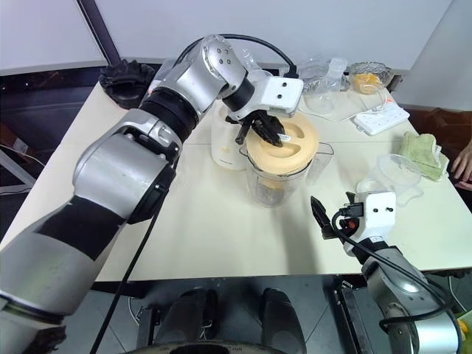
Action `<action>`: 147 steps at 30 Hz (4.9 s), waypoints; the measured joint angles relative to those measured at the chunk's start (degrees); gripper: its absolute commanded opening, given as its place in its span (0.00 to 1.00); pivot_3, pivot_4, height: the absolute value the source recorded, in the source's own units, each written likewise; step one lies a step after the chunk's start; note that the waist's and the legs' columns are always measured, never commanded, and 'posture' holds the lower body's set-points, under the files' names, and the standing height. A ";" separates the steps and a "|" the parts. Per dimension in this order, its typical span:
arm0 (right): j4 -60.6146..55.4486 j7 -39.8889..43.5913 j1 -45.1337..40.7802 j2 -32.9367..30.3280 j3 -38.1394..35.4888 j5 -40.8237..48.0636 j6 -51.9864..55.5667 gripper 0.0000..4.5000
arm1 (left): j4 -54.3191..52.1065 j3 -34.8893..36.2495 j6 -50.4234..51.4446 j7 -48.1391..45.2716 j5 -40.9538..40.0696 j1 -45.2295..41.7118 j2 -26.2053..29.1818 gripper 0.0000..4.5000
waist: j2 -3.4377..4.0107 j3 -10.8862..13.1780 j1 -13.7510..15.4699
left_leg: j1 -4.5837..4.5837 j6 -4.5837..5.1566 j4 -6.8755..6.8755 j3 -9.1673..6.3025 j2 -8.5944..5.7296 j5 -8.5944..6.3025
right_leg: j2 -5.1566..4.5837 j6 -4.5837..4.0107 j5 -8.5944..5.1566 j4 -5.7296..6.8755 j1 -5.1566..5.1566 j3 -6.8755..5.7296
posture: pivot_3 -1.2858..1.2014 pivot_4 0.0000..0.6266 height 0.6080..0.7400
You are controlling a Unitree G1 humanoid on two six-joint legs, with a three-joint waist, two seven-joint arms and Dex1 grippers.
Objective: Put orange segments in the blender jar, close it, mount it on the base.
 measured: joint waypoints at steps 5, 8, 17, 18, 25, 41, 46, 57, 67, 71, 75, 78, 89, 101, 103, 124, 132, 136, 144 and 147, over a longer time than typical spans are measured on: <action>2.16 0.48 -1.59 0.38 0.55 -1.42 -1.43 1.00 | 1.06 1.28 3.77 -2.94 -0.61 1.82 -0.32 0.05 | 0.04 0.01 0.01 | -0.05 0.00 -0.05 0.00 -0.01 0.00 | 0.00 -0.01 0.01 0.01 -0.07 0.00 | 0.52 0.24 1.00; 2.97 0.58 -2.35 0.60 0.78 -2.03 -1.77 1.00 | 0.96 1.75 3.82 -2.89 -0.56 1.96 -0.20 0.05 | 0.04 0.00 0.25 | -0.08 0.01 -0.08 0.01 -0.03 0.00 | 0.01 -0.10 0.06 0.01 -0.08 -0.02 | 0.52 0.24 1.00; 9.17 1.66 -4.56 0.24 3.65 -7.60 -4.68 1.00 | -0.13 2.39 4.85 -1.12 -0.60 3.28 -0.36 0.05 | 0.05 -0.06 0.19 | 0.08 0.01 -0.04 -0.01 -0.02 0.00 | -0.04 0.03 -0.03 -0.04 0.09 -0.02 | 0.52 0.24 1.00; 11.95 1.83 -6.57 0.38 4.15 -8.37 -5.62 1.00 | -0.13 2.39 4.87 -0.92 -0.58 3.35 -0.31 0.05 | 0.05 -0.06 0.14 | 0.11 0.00 -0.03 -0.01 -0.02 0.00 | -0.04 0.04 -0.03 -0.06 0.11 -0.02 | 0.52 0.24 1.00; 29.99 4.18 -20.34 0.52 6.68 -12.84 -13.94 1.00 | -0.36 2.43 4.68 -1.17 -0.60 3.44 -0.54 0.05 | 0.08 -0.08 0.12 | 0.14 0.01 -0.08 0.01 -0.06 0.00 | -0.01 -0.01 0.00 -0.03 0.11 -0.01 | 0.52 0.24 1.00; 37.46 7.53 -28.49 2.43 8.60 -14.46 -17.39 0.34 | -0.81 2.40 4.42 -0.28 -0.55 3.97 -0.99 0.05 | 0.10 -0.10 0.12 | 0.15 0.03 -0.15 0.01 -0.09 0.00 | 0.02 -0.06 0.03 0.08 0.09 -0.01 | 0.52 0.24 1.00; 35.54 6.95 -27.94 2.31 8.58 -15.02 -15.89 0.19 | -1.21 2.51 4.26 -1.01 -0.60 4.20 -0.94 0.05 | 0.10 -0.10 0.22 | 0.14 0.03 -0.15 0.01 -0.09 0.00 | 0.01 -0.06 0.03 0.07 0.09 -0.01 | 0.52 0.24 1.00; 33.96 4.88 -26.97 2.39 8.07 -15.67 -12.89 0.19 | -2.56 5.28 4.95 3.83 -2.86 7.68 -1.76 0.05 | 0.13 -0.22 0.48 | 0.15 0.03 -0.11 -0.02 -0.13 0.00 | -0.07 -0.06 0.02 0.01 0.23 -0.01 | 0.52 0.24 1.00; 34.31 4.32 -26.81 2.31 7.32 -16.65 -11.30 0.19 | -4.80 6.41 15.07 10.10 -4.23 9.71 -2.92 0.05 | 0.51 -0.62 0.58 | 0.58 -0.04 -0.04 -0.25 -0.10 -0.04 | -0.23 0.10 -0.09 -0.40 0.84 -0.10 | 0.52 0.24 1.00; 34.45 4.32 -26.81 2.27 6.99 -17.10 -10.70 0.19 | -6.28 6.40 16.31 11.64 -4.69 11.08 -3.26 0.05 | 0.85 -1.02 0.44 | 0.70 -0.19 -0.10 -0.21 -0.12 -0.14 | -0.39 0.12 -0.10 -1.03 1.32 -0.16 | 0.52 0.24 1.00; 34.83 4.32 -26.96 1.96 6.82 -17.21 -10.34 0.19 | -6.95 6.40 19.38 13.33 -4.93 11.19 -3.94 0.05 | 0.78 -1.29 0.44 | 0.67 -0.11 -0.10 -0.19 -0.31 -0.19 | -0.59 0.14 -0.10 -1.13 1.37 -0.16 | 0.52 0.24 1.00; 34.84 4.33 -27.00 1.92 6.79 -17.18 -10.22 0.19 | -7.12 6.40 20.45 14.12 -5.16 11.20 -4.04 0.05 | 0.78 -1.35 0.44 | 0.67 -0.10 -0.10 -0.20 -0.31 -0.19 | -0.61 0.17 -0.12 -1.13 1.39 -0.18 | 0.52 0.24 1.00; 34.87 4.88 -27.28 1.76 7.15 -17.14 -10.42 0.19 | -8.34 6.16 20.49 17.67 -5.24 11.96 -4.43 0.62 | 0.86 -1.45 -0.03 | 0.36 -0.07 -0.33 -0.25 -0.06 -0.21 | -0.58 0.20 -0.12 -1.92 1.50 -0.50 | 0.52 0.24 1.00; 32.55 8.34 -27.39 1.33 8.29 -16.97 -13.16 0.19 | -12.87 11.27 22.71 8.84 -13.87 10.90 1.79 0.84 | 0.62 -0.86 -1.07 | -0.85 0.46 -0.27 0.33 -0.44 -0.25 | -0.68 0.61 -0.36 0.14 -0.64 -0.22 | 0.52 0.24 1.00; 32.55 8.88 -27.43 1.22 8.25 -16.93 -13.48 0.19 | -15.27 13.33 25.14 8.48 -16.37 8.42 4.27 0.84 | 0.58 -0.55 -1.02 | -0.88 0.47 -0.29 0.30 -0.33 -0.25 | -0.49 0.63 -0.37 0.21 -0.69 -0.23 | 0.52 0.24 1.00; 39.61 4.35 -61.99 -10.08 5.44 -17.47 4.74 0.19 | -79.00 22.60 46.48 16.65 -32.75 54.62 35.04 0.84 | 0.25 1.29 -1.55 | -1.39 -0.39 -0.08 0.76 0.02 0.30 | -0.21 0.63 -0.12 1.42 -1.91 0.22 | 0.52 0.24 1.00; 64.27 4.48 -84.80 -3.41 7.75 -18.35 -2.37 0.19 | -91.34 29.15 51.30 31.86 -35.50 67.07 33.15 0.84 | 0.25 1.29 -1.52 | -1.19 -0.41 -0.12 0.93 0.02 0.32 | -0.24 0.60 -0.08 1.39 -1.77 0.31 | 0.52 0.24 1.00; 73.28 5.53 -89.38 1.37 9.05 -18.39 -6.31 0.19 | -93.83 31.03 51.94 36.99 -36.25 68.28 33.41 0.84 | 0.25 1.29 -1.62 | -1.19 -0.41 -0.16 0.97 0.02 0.31 | -0.25 0.60 -0.08 1.36 -1.79 0.31 | 0.52 0.24 1.00; 79.98 7.12 -89.76 7.45 10.83 -19.35 -9.02 0.19 | -94.35 33.71 52.10 42.59 -37.18 71.54 36.00 0.84 | 0.25 1.30 -1.40 | -1.24 -0.42 -0.24 0.97 0.00 0.32 | -0.29 0.60 -0.07 1.36 -1.83 0.27 | 0.52 0.24 1.00; 79.69 6.98 -89.22 7.52 10.77 -19.37 -9.52 0.19 | -94.47 33.96 52.10 43.13 -37.96 71.87 37.10 0.84 | 0.24 1.29 -1.52 | -1.20 -0.42 -0.24 0.98 -0.01 0.32 | -0.31 0.58 -0.06 1.34 -1.79 0.27 | 0.52 0.24 1.00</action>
